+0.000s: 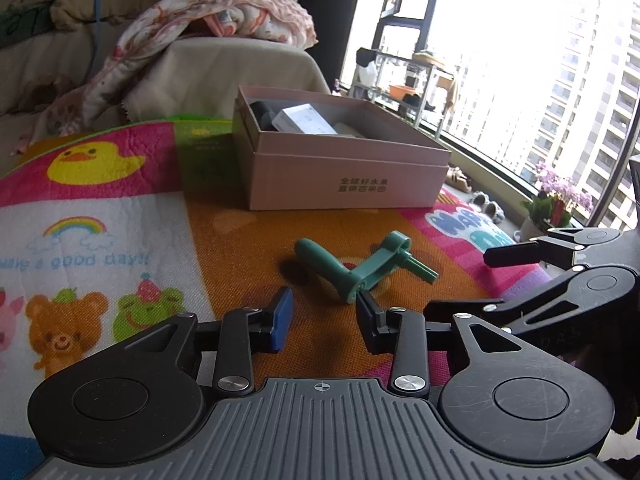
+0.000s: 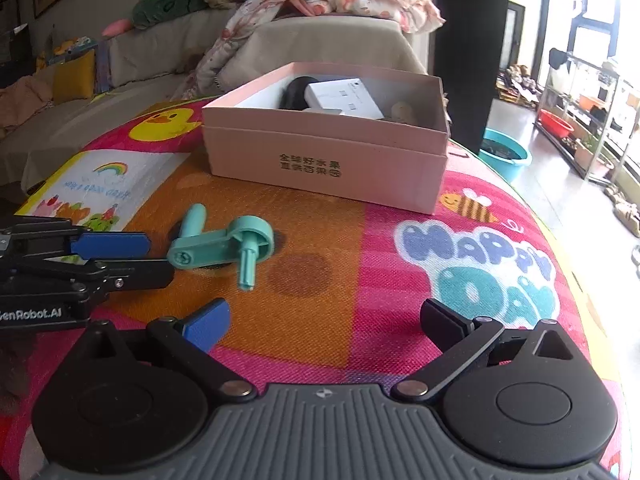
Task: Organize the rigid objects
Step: 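Reach for the teal toy with the right gripper and grasp it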
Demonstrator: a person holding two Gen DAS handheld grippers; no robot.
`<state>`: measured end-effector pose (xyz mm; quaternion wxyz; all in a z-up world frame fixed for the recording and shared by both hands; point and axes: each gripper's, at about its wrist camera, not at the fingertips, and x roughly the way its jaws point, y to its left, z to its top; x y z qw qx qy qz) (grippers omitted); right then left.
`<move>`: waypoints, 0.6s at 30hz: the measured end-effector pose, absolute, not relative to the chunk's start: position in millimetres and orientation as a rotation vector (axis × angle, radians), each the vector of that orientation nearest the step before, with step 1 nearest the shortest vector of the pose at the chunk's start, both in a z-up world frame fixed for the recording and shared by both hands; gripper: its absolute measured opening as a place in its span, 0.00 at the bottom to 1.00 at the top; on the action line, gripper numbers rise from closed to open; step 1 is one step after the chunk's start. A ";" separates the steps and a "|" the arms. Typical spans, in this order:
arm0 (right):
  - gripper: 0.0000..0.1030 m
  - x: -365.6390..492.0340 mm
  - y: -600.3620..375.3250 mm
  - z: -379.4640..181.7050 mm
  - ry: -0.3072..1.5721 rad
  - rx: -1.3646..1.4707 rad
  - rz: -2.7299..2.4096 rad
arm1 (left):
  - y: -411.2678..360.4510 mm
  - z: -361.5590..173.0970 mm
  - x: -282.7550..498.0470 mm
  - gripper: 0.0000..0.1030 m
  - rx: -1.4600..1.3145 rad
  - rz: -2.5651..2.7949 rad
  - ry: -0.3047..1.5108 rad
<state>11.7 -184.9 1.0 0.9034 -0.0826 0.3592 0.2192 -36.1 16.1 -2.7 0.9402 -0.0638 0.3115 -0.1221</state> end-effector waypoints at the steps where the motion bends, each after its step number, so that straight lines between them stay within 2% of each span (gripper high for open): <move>1: 0.98 10.7 -182.4 1.8 0.743 -0.180 0.474 | 18.3 -2.5 -37.7 0.38 -0.137 -0.239 0.636; 13: 0.98 35.0 -182.4 12.3 0.671 -0.276 0.256 | 25.5 -3.2 -48.1 0.37 -0.140 -0.230 0.632; 18: 0.98 25.5 -189.2 26.2 0.674 -0.167 0.447 | 26.4 -3.3 -47.9 0.37 -0.152 -0.234 0.632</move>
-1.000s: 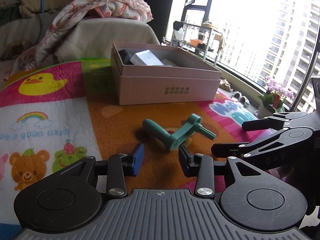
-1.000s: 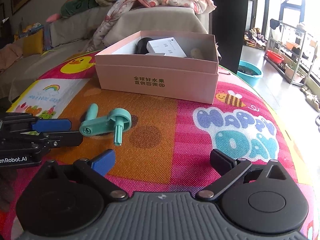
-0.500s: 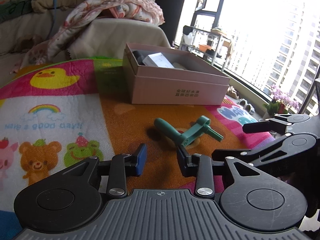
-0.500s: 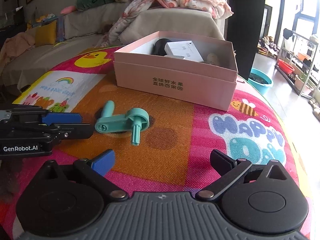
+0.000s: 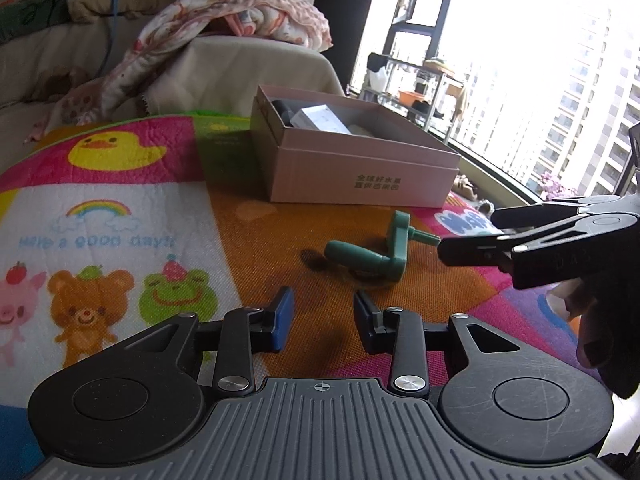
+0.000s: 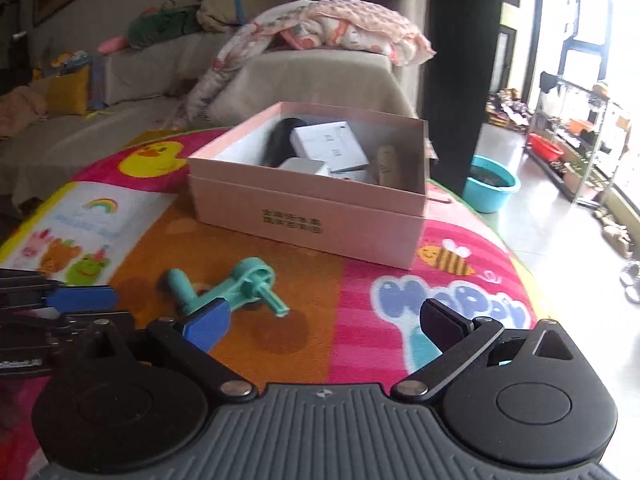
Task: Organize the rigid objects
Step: 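Reach for the teal toy with the right gripper and grasp it, then carry the teal toy with the right gripper and drop it into the pink box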
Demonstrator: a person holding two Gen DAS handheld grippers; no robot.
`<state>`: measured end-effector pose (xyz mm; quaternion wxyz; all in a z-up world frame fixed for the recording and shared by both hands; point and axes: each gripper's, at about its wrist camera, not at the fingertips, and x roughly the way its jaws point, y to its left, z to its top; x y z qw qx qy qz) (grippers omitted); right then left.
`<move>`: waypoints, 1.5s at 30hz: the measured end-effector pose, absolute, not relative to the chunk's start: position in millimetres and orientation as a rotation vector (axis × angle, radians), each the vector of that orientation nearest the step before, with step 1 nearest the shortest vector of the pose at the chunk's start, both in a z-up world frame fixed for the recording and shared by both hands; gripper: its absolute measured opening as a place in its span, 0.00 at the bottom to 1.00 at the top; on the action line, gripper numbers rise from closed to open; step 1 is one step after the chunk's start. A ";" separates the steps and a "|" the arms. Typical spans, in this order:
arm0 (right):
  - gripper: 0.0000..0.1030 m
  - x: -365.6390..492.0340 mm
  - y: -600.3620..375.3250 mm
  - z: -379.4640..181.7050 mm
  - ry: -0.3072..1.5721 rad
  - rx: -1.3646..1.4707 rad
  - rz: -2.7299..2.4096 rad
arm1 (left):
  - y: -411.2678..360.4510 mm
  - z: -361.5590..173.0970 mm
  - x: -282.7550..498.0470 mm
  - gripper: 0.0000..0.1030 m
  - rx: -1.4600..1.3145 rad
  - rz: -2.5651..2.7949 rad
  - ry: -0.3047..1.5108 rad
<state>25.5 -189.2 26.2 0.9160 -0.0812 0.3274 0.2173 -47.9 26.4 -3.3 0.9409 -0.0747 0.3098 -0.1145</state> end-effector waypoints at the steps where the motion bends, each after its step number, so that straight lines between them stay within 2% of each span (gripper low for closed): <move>1: 0.98 23.7 -184.5 26.0 0.681 -0.171 0.489 | 26.3 -3.3 -48.1 0.37 -0.152 -0.233 0.632; 5: 0.98 21.5 -157.7 20.4 0.667 -0.279 0.567 | 26.8 -3.5 -48.1 0.36 -0.150 -0.233 0.632; 7: 0.98 22.7 -146.2 19.0 0.655 -0.324 0.580 | 27.3 -3.7 -48.0 0.29 -0.153 -0.221 0.633; 12: 0.98 47.5 -130.3 11.8 0.732 -0.286 0.624 | 30.9 -4.3 -48.4 0.29 -0.178 -0.225 0.633; 18: 0.90 54.0 -122.8 1.2 0.757 -0.279 0.639 | 33.4 -4.6 -48.0 0.29 -0.197 -0.230 0.633; 21: 0.73 49.8 -125.7 3.2 0.751 -0.266 0.656 | 33.6 -4.8 -47.7 0.29 -0.201 -0.231 0.633; 25: 0.69 41.8 -132.0 6.7 0.733 -0.287 0.629 | 33.7 -4.9 -47.7 0.29 -0.202 -0.232 0.633; 37: 0.68 12.9 -182.7 25.6 0.697 -0.266 0.527 | 31.4 -4.5 -48.0 0.29 -0.179 -0.225 0.633; 45: 0.68 29.4 -204.2 93.1 0.570 -0.167 0.484 | 27.8 -4.3 -47.9 0.29 -0.151 -0.216 0.634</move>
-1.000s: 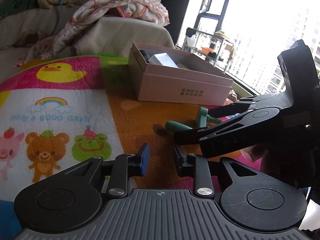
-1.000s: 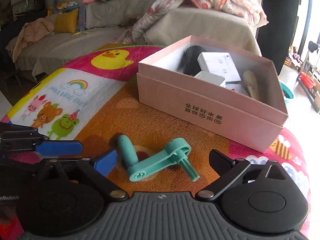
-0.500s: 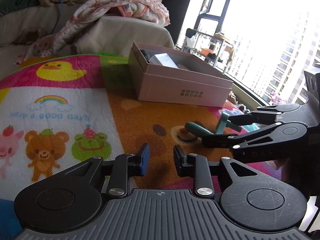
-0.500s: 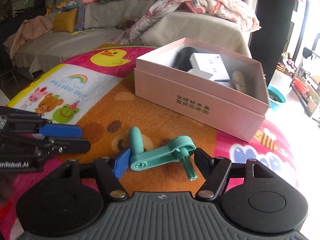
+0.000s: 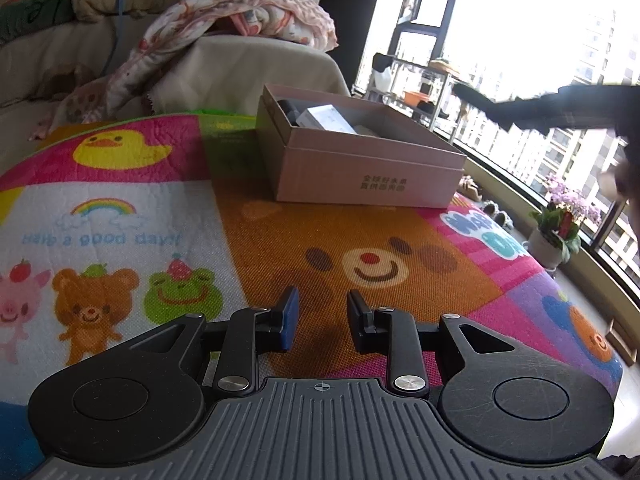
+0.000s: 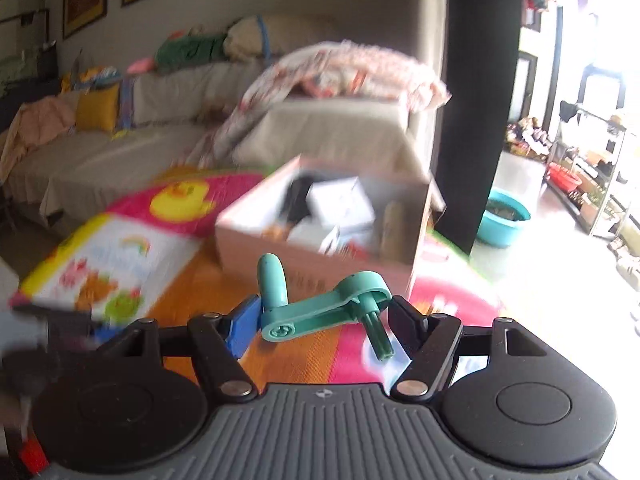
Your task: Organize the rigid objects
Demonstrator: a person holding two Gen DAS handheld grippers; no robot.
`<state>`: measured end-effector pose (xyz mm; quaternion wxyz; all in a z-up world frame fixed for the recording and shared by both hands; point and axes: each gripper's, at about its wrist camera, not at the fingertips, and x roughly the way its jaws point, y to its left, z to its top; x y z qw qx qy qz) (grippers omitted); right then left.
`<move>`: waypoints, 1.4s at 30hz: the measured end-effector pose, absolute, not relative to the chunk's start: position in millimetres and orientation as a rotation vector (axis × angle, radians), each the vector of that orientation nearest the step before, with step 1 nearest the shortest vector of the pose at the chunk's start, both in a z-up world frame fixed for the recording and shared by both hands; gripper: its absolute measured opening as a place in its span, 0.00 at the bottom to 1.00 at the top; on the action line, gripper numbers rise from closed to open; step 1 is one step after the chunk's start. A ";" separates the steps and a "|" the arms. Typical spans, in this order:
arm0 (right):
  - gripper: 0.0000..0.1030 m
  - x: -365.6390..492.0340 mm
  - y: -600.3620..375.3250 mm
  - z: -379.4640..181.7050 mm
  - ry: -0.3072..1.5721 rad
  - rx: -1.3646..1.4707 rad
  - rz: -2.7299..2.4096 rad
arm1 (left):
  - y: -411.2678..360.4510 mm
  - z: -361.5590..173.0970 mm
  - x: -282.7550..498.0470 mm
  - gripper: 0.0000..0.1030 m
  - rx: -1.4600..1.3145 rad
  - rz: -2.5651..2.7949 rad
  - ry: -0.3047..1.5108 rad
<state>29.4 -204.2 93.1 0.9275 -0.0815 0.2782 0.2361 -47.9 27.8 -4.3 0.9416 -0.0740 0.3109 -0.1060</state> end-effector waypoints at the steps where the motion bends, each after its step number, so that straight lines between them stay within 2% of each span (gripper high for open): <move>1: 0.68 38.3 -202.5 105.0 0.536 -0.156 0.470 | 27.1 -4.2 -48.0 0.29 -0.146 -0.215 0.634; 3: 0.68 61.4 -195.1 126.9 0.469 -0.117 0.448 | 25.5 -4.0 -48.2 0.29 -0.136 -0.211 0.634; 4: 0.73 73.6 -191.8 134.6 0.435 -0.089 0.450 | 24.9 -3.5 -48.1 0.29 -0.131 -0.208 0.636; 5: 0.81 86.9 -187.1 139.9 0.410 -0.070 0.453 | 24.5 -2.9 -48.1 0.29 -0.125 -0.204 0.638; 6: 0.95 100.7 -180.9 142.4 0.411 -0.062 0.440 | 23.6 -1.8 -47.7 0.29 -0.106 -0.202 0.642; 7: 0.97 110.7 -175.8 142.1 0.424 -0.058 0.413 | 22.9 -0.9 -47.1 0.29 -0.080 -0.197 0.644; 10: 0.97 122.4 -169.8 127.3 0.504 -0.048 0.393 | 23.6 1.2 -40.8 0.30 0.017 -0.142 0.648; 14: 0.97 96.3 -172.8 85.4 0.565 -0.110 0.380 | 35.9 2.0 -22.4 0.38 0.067 -0.075 0.664; 18: 0.97 74.1 -174.6 38.9 0.664 -0.181 0.331 | 32.8 1.2 -11.5 0.37 0.043 -0.089 0.672; 23: 0.99 80.1 -173.6 -0.9 0.827 -0.107 0.297 | 23.3 -0.1 -8.1 0.37 0.025 -0.107 0.667; 30: 1.00 79.4 -164.5 -7.7 0.778 -0.109 0.244 | 15.1 -3.0 -9.7 0.37 0.036 -0.143 0.638; 34: 1.00 79.8 -163.4 -10.1 0.759 -0.084 0.223 | 20.6 -4.5 -3.6 0.39 -0.054 -0.137 0.635; 37: 1.00 77.3 -160.9 -11.7 0.739 -0.066 0.188 | 25.4 -4.9 4.3 0.35 -0.137 -0.090 0.628; 42: 1.00 67.8 -156.1 -12.8 0.714 -0.084 0.164 | 13.4 -4.0 14.3 0.35 -0.089 -0.032 0.631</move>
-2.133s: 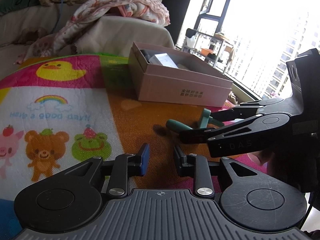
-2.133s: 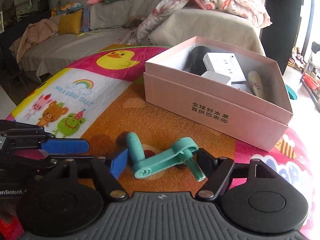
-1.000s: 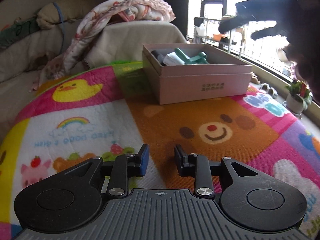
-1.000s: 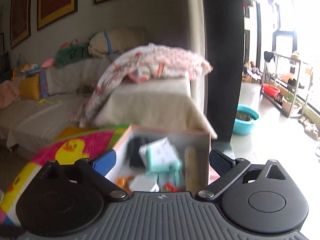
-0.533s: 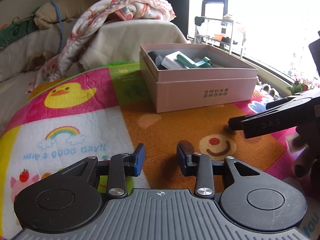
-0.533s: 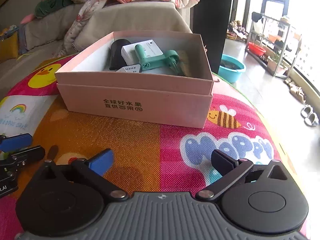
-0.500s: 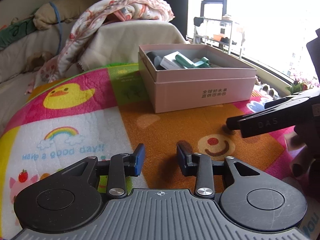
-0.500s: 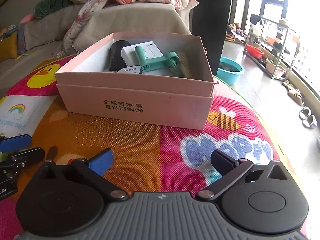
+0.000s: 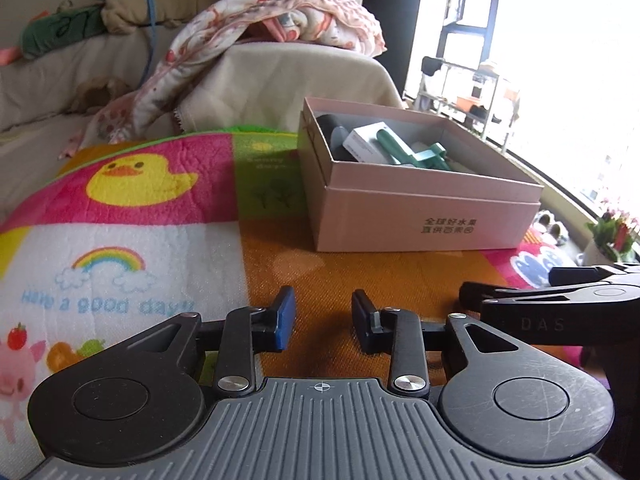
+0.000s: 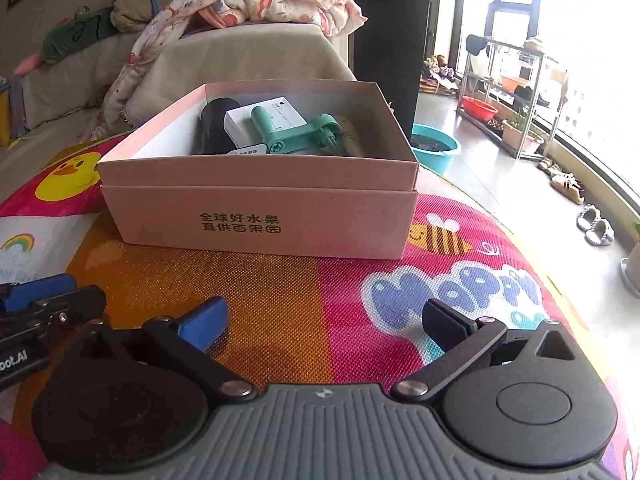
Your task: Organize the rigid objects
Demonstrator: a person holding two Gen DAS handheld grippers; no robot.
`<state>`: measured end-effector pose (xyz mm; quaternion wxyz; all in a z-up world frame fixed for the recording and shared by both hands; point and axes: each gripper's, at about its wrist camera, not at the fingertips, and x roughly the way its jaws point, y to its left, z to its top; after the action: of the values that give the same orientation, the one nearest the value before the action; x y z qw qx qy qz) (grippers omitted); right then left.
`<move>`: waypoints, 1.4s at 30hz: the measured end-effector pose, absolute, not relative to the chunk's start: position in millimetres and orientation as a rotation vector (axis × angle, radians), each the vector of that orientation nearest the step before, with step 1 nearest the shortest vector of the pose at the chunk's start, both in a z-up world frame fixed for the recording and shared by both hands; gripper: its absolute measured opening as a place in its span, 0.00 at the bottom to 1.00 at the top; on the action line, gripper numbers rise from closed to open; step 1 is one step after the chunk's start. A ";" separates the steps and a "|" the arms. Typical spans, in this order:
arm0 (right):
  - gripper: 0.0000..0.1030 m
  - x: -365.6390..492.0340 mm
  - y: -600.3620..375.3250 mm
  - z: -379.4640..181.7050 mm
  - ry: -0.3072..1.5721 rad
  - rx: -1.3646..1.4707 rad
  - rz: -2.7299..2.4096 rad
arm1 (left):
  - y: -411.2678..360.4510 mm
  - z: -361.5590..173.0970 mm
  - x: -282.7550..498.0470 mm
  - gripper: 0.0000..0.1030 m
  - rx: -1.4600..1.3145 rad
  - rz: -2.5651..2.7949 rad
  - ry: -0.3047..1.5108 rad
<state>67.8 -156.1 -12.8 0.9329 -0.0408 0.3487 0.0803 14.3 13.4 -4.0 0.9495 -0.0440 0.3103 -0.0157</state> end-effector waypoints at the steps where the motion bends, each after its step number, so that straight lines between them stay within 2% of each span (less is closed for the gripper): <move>1: 1.00 66.6 -156.8 -13.0 0.714 -0.074 0.165 | 10.6 -4.0 15.3 0.35 -0.074 -0.025 0.632; 6: 1.00 64.9 -156.6 -13.8 0.706 -0.063 0.153 | 0.0 -4.6 18.1 0.36 -0.004 -0.006 0.634; 42: 1.00 60.3 -153.9 -15.9 0.690 -0.062 0.158 | 2.8 -5.0 20.4 0.37 -0.027 -0.011 0.632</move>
<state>60.3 -153.9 -15.9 0.9376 -0.0304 0.3376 0.0772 20.4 2.8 -5.0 0.9503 -0.0131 0.3109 -0.0054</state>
